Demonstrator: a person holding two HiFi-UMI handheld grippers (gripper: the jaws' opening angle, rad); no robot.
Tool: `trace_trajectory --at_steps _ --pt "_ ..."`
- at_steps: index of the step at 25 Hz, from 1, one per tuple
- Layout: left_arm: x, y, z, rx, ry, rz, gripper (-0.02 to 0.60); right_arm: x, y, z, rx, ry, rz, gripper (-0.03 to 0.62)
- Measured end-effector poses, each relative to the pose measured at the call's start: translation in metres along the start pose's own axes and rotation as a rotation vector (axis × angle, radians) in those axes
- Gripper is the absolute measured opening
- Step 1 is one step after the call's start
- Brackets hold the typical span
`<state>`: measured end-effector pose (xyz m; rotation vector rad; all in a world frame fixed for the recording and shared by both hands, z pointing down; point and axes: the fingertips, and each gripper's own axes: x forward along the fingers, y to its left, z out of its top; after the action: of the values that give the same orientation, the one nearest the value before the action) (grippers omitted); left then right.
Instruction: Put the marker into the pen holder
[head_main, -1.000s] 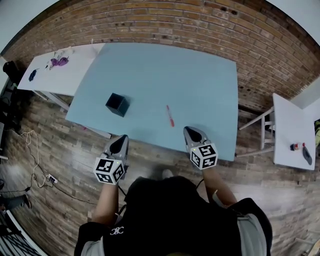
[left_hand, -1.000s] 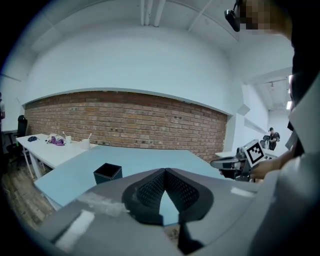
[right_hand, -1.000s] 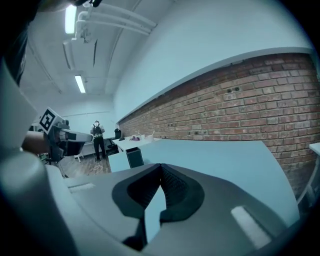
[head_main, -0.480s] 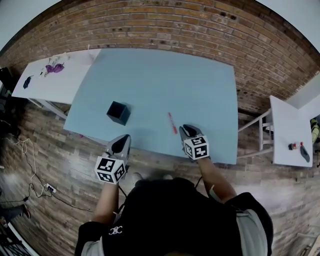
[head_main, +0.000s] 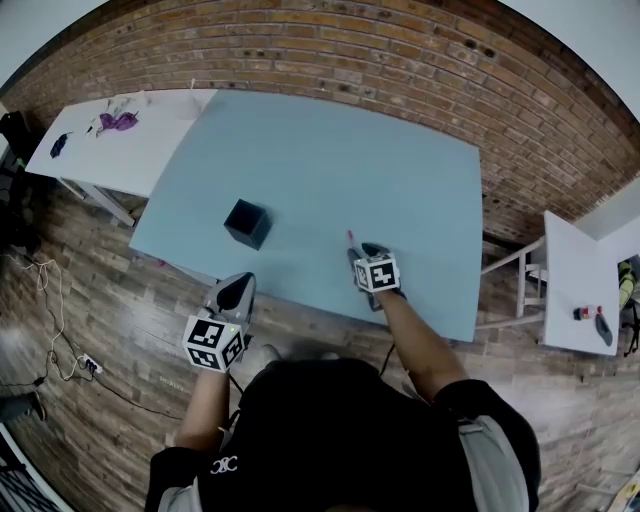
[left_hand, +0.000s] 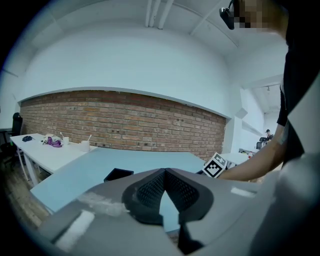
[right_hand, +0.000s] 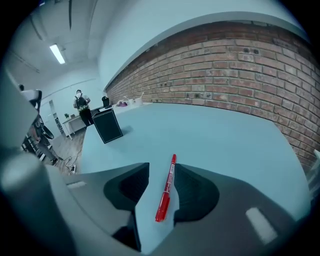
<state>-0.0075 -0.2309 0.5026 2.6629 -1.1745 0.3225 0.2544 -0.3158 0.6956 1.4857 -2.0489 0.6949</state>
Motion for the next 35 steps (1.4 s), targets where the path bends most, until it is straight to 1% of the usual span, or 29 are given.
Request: trace_trajectory --at_steps 7,11,14,20,22,25,28,30,32,33,35 --pt "-0.016 0.012 -0.008 -0.024 0.014 0.047 0.006 0.031 -0.005 0.002 -0.001 0.079 -0.016 0.153" --pt "-0.025 0.022 -0.013 -0.04 0.016 0.091 0.006 0.042 -0.013 -0.007 -0.026 0.128 -0.055 0.153" --pt "-0.031 0.028 -0.016 -0.051 0.018 0.111 0.006 0.049 -0.015 -0.012 -0.025 0.141 -0.059 0.153" --pt "-0.031 0.031 -0.019 -0.06 0.019 0.12 0.006 0.048 -0.018 -0.017 -0.019 0.156 -0.07 0.156" --pt "-0.029 0.03 -0.018 -0.057 0.016 0.117 0.006 0.049 -0.012 -0.017 0.001 0.166 -0.052 0.156" --pt "-0.027 0.027 -0.016 -0.053 0.011 0.113 0.006 0.05 -0.007 -0.02 0.006 0.169 -0.045 0.13" --pt "-0.028 0.028 -0.015 -0.052 0.009 0.117 0.006 0.049 -0.007 -0.017 -0.015 0.138 -0.074 0.089" --pt "-0.029 0.028 -0.015 -0.056 0.008 0.12 0.006 0.052 0.003 -0.024 0.009 0.154 -0.043 0.05" --pt "-0.032 0.027 -0.017 -0.062 0.008 0.125 0.006 0.054 0.009 -0.032 0.032 0.188 -0.022 0.049" --pt "-0.034 0.027 -0.018 -0.064 0.008 0.129 0.006 0.052 0.007 -0.033 0.035 0.202 -0.029 0.049" --pt "-0.038 0.027 -0.02 -0.067 0.007 0.136 0.006 0.048 -0.002 -0.034 0.02 0.221 -0.071 0.049"
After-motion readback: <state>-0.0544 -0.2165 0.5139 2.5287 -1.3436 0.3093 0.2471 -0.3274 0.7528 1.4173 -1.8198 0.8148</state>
